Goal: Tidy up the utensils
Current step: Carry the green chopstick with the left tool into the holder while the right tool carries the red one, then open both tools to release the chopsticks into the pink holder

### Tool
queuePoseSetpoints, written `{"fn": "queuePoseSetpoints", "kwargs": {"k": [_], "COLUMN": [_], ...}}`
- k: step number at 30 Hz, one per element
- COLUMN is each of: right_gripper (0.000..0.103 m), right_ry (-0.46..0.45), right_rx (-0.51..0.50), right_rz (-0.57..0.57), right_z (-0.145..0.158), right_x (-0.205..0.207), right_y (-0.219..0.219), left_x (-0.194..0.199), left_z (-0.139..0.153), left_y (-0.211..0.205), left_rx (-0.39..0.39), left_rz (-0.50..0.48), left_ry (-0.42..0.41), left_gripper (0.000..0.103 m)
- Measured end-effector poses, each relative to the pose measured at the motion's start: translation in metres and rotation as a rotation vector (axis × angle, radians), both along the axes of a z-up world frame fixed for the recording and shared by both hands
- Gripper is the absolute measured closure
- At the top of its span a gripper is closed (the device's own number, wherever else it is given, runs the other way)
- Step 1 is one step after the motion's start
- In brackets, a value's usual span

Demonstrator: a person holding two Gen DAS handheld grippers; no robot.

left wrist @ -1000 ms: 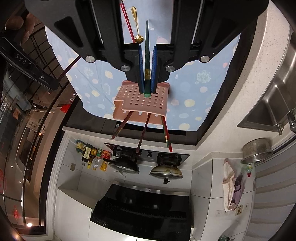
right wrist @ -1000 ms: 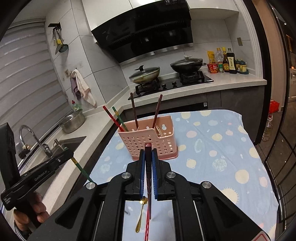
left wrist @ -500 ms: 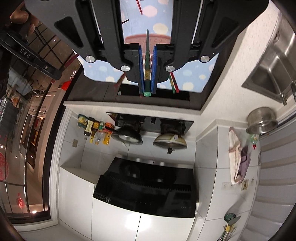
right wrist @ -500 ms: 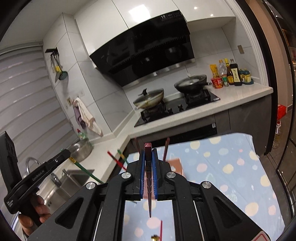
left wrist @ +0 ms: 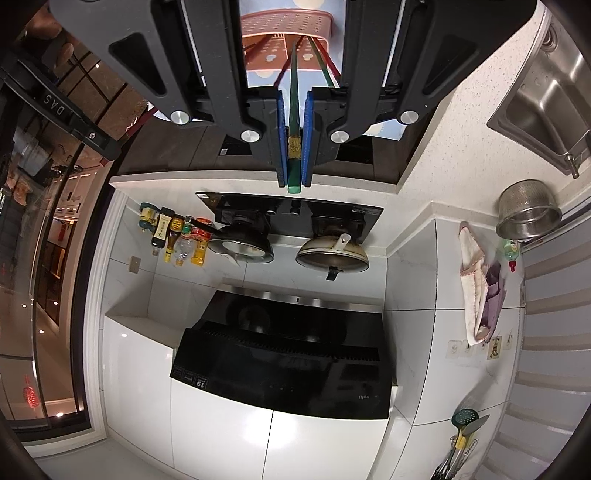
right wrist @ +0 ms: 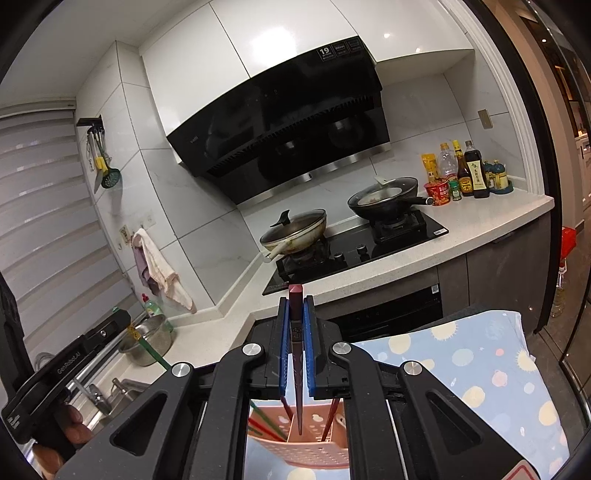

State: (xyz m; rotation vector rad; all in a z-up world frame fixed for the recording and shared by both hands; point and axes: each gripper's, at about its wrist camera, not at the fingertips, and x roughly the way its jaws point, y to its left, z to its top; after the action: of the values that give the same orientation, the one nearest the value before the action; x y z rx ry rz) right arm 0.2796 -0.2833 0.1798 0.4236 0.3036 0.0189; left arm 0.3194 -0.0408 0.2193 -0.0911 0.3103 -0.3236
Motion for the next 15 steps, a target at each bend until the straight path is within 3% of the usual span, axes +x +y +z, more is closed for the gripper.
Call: {"fn": "queuePoseSetpoints", "kwargs": {"k": [15], "right_gripper": [0.096], "right_ry": [0.157], "right_rx": [-0.005], "right_rz": [0.041], "right_z": [-0.067], "right_x": [0.034], "right_y": [0.014], "left_x": [0.033], "left_z": [-0.06], "left_y": [-0.005], "left_rx": [0.008], "left_rz": [-0.003], "left_ry": [0.135], "left_gripper": [0.096]}}
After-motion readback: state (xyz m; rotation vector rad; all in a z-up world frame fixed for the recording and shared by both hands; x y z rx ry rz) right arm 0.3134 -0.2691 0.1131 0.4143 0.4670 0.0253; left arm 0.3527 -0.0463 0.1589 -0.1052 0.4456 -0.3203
